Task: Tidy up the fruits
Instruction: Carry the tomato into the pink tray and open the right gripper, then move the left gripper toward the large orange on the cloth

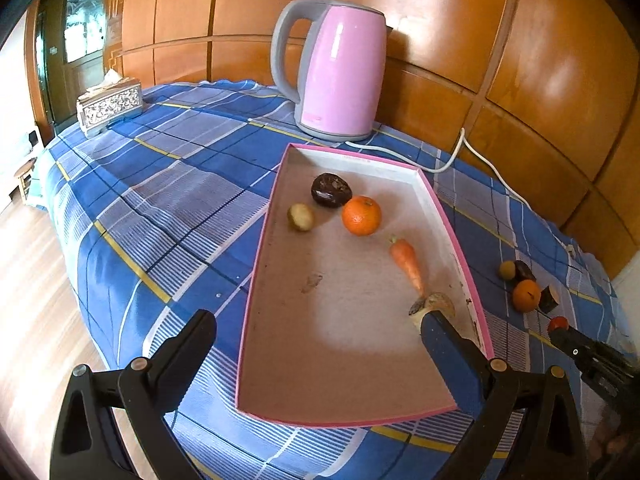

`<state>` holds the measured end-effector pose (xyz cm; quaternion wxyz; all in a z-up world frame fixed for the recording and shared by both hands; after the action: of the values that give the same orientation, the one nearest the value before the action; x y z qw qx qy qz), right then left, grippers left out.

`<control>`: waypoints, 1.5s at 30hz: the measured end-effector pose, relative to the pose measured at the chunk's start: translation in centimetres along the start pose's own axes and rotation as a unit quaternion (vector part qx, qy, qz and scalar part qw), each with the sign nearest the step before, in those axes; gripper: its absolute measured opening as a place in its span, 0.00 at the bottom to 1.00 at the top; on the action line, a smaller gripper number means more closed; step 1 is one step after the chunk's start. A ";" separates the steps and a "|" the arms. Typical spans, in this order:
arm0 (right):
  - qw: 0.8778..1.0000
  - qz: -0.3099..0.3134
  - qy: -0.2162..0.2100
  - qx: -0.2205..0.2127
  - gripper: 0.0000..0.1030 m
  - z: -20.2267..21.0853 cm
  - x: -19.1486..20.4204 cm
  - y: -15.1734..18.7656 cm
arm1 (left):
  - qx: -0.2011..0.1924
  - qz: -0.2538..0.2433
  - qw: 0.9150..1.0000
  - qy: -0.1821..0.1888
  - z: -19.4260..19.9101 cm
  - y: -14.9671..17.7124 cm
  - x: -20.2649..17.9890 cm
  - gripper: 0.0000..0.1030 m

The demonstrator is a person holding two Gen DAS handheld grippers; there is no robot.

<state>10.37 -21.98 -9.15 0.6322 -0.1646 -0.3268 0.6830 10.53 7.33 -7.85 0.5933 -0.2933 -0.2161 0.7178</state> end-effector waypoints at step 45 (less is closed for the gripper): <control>0.994 0.088 -0.059 0.001 0.40 -1.4 12.1 -1.8 | 0.002 0.005 1.000 -0.011 0.2 0.1 2.2 1.00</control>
<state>10.86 -9.93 -6.70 0.5492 -0.1513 -0.3469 0.7451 10.03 9.51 -8.18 0.5880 -0.2855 -0.2201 0.7241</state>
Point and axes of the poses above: each gripper's, at about its wrist camera, not at the fingertips, and z roughly against the way its jaws point, x to its left, y to its underside, the point moved 9 cm from there along -z, roughly the way its jaws point, and after that the axes turned 1 degree about -y, right-handed, at the moved point
